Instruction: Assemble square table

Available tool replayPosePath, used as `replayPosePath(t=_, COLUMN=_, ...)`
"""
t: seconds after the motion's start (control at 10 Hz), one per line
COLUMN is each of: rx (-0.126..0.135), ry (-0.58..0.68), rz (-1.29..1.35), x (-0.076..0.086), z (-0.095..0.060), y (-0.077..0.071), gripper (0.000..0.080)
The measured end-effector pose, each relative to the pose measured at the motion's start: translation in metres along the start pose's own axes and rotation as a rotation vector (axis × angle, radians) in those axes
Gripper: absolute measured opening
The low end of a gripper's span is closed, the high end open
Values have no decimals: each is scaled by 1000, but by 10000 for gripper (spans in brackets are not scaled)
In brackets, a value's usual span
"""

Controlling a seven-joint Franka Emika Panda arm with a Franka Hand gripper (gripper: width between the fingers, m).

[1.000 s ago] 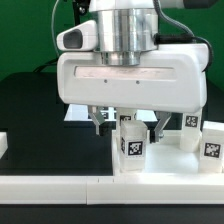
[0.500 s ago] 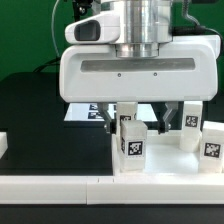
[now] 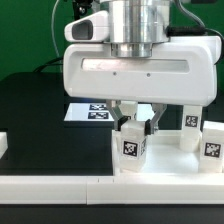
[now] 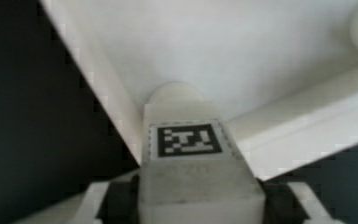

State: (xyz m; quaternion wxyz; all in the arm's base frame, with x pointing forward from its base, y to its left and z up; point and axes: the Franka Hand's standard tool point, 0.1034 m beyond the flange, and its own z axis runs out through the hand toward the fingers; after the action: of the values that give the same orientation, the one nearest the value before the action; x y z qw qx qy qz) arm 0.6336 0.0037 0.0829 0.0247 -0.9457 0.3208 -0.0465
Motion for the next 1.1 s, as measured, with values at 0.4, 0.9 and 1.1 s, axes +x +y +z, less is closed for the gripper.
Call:
replayPosePath(t=0.4, rx=25, ry=-61, rz=713, x=-3, z=2, y=-2, gripper=287)
replayPosePath(t=0.9, rx=42, ry=-75, rz=821, x=-2, z=4, y=-1, gripper=562)
replayPosePath(t=1.1, rx=65, ry=-21, rz=463, x=-3, z=9, y=1, gripper=631)
